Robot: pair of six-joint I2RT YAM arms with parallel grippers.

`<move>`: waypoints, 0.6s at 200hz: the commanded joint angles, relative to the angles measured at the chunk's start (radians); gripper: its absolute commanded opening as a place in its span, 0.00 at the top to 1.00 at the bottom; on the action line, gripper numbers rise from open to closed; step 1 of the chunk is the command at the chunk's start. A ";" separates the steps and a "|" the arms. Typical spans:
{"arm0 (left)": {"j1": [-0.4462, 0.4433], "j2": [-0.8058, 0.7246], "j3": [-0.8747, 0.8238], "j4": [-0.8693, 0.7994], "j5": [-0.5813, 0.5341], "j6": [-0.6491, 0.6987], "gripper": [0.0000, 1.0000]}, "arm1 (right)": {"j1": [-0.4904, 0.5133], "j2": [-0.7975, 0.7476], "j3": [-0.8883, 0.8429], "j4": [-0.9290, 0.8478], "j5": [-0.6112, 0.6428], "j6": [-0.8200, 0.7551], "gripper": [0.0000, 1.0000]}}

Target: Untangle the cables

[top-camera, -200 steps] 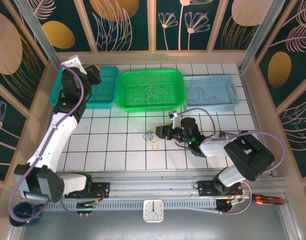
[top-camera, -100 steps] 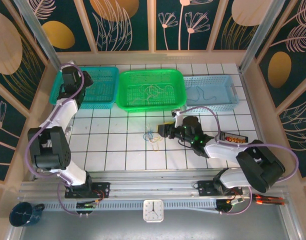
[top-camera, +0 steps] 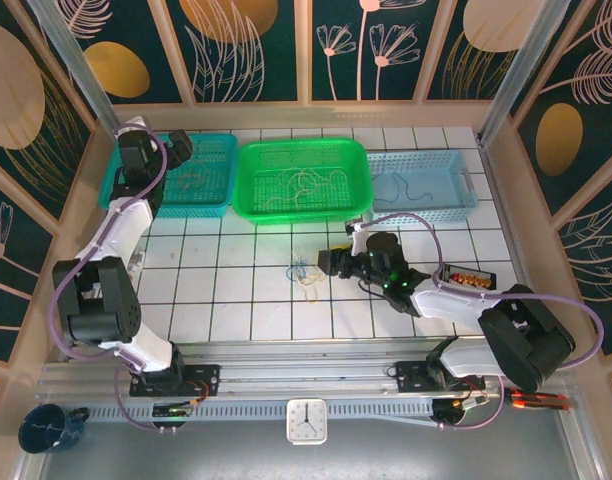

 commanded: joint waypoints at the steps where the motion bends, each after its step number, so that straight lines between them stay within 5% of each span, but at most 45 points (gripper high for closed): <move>1: 0.004 -0.087 -0.055 0.100 0.040 0.063 0.01 | 0.000 0.018 0.037 -0.001 0.006 -0.015 0.43; 38: 0.004 -0.156 -0.128 0.110 0.075 -0.057 0.01 | 0.001 0.047 0.044 -0.009 -0.002 -0.011 0.44; 88: -0.005 -0.266 -0.316 0.191 0.258 -0.228 0.01 | 0.003 0.099 0.037 -0.006 -0.014 -0.005 0.45; 120: -0.094 -0.338 -0.392 0.173 0.273 -0.256 0.01 | 0.006 0.139 0.045 0.011 -0.026 0.005 0.46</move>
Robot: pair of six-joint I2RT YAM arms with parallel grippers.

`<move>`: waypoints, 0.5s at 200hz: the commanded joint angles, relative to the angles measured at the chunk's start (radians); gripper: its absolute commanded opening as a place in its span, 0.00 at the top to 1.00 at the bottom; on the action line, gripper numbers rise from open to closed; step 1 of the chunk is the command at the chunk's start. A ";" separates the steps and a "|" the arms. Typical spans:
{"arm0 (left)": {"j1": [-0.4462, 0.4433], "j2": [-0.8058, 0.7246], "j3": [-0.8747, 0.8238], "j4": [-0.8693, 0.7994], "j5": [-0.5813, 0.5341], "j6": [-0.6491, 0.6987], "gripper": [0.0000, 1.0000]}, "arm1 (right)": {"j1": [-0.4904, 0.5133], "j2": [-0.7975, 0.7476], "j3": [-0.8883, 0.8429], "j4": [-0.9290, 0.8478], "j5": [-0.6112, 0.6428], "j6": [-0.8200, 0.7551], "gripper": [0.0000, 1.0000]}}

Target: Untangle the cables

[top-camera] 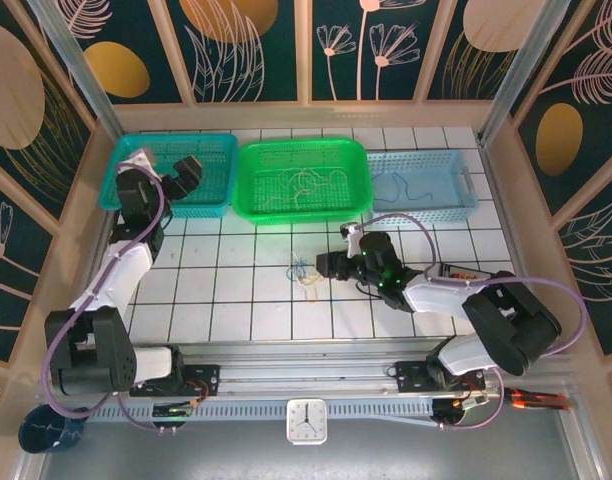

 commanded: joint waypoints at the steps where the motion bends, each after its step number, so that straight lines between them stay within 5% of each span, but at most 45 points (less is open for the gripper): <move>1: -0.071 -0.062 -0.037 0.042 0.060 -0.061 0.01 | 0.006 0.030 0.027 0.016 -0.017 0.004 0.46; 53: -0.349 -0.089 -0.170 0.044 0.018 -0.128 0.04 | 0.006 0.076 0.066 0.022 -0.005 0.008 0.48; 100: -0.616 -0.008 -0.202 -0.022 -0.105 -0.138 0.20 | -0.014 0.072 0.079 -0.015 0.042 0.006 0.49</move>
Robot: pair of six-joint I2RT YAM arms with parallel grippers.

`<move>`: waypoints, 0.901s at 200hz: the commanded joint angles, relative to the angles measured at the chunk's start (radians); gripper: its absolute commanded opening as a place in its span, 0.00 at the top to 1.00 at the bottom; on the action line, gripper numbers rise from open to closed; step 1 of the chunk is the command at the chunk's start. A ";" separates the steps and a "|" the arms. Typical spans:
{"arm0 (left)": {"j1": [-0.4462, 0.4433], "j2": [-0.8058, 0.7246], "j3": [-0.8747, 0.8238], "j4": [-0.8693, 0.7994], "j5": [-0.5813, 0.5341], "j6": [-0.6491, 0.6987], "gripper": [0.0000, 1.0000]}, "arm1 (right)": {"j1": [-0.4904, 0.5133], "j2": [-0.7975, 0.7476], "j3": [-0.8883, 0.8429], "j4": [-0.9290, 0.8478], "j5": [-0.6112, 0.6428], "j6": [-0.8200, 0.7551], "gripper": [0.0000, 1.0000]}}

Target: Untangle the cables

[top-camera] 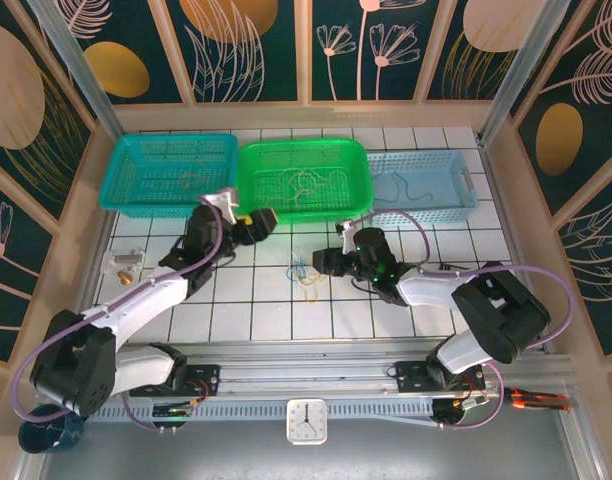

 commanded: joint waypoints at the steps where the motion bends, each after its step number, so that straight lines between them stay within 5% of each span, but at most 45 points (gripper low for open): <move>1: -0.092 0.045 -0.013 -0.035 -0.083 -0.016 0.20 | -0.013 0.002 0.022 -0.016 0.041 0.000 0.49; 68: -0.282 0.191 0.078 -0.099 -0.198 0.033 0.38 | -0.138 -0.128 -0.030 -0.066 0.050 0.024 0.49; 180: -0.324 0.288 0.122 -0.102 -0.202 0.052 0.63 | -0.409 -0.437 0.044 -0.306 -0.072 -0.002 0.49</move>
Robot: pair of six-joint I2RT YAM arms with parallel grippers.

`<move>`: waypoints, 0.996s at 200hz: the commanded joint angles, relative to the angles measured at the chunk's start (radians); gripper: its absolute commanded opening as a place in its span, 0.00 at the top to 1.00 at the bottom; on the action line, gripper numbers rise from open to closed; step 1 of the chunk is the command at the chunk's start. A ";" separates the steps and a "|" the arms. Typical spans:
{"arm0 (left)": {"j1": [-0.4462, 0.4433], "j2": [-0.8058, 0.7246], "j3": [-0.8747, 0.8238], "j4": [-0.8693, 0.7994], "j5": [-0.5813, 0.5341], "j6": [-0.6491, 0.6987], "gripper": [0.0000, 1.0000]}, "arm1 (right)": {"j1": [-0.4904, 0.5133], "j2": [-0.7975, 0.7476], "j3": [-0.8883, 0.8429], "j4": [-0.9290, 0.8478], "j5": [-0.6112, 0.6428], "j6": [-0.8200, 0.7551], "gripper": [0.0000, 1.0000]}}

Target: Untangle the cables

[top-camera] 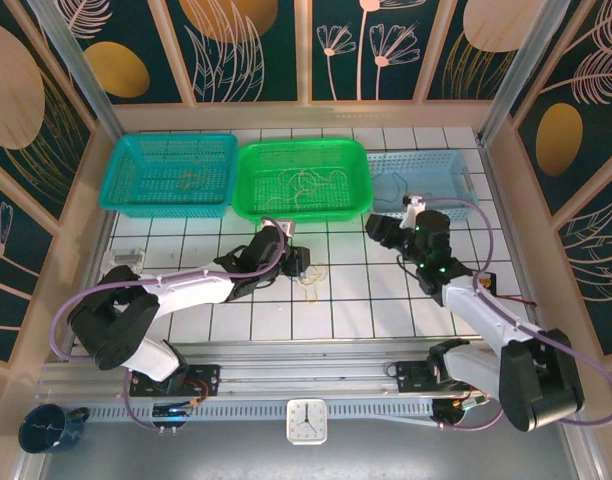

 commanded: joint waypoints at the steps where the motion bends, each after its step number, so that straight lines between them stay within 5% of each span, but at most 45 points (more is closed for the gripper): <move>1: -0.007 0.012 0.027 -0.007 -0.007 0.007 0.64 | -0.026 -0.033 0.054 -0.067 -0.076 -0.003 0.49; 66: -0.012 0.028 0.037 0.004 0.008 0.001 0.70 | -0.002 0.021 0.075 -0.023 -0.233 0.036 0.48; 137: -0.013 0.040 0.035 -0.008 0.004 0.000 0.69 | 0.190 0.190 0.031 0.082 -0.160 0.049 0.49; 199: -0.017 0.048 0.017 -0.013 0.013 -0.005 0.67 | 0.232 0.320 0.004 0.170 -0.140 0.068 0.50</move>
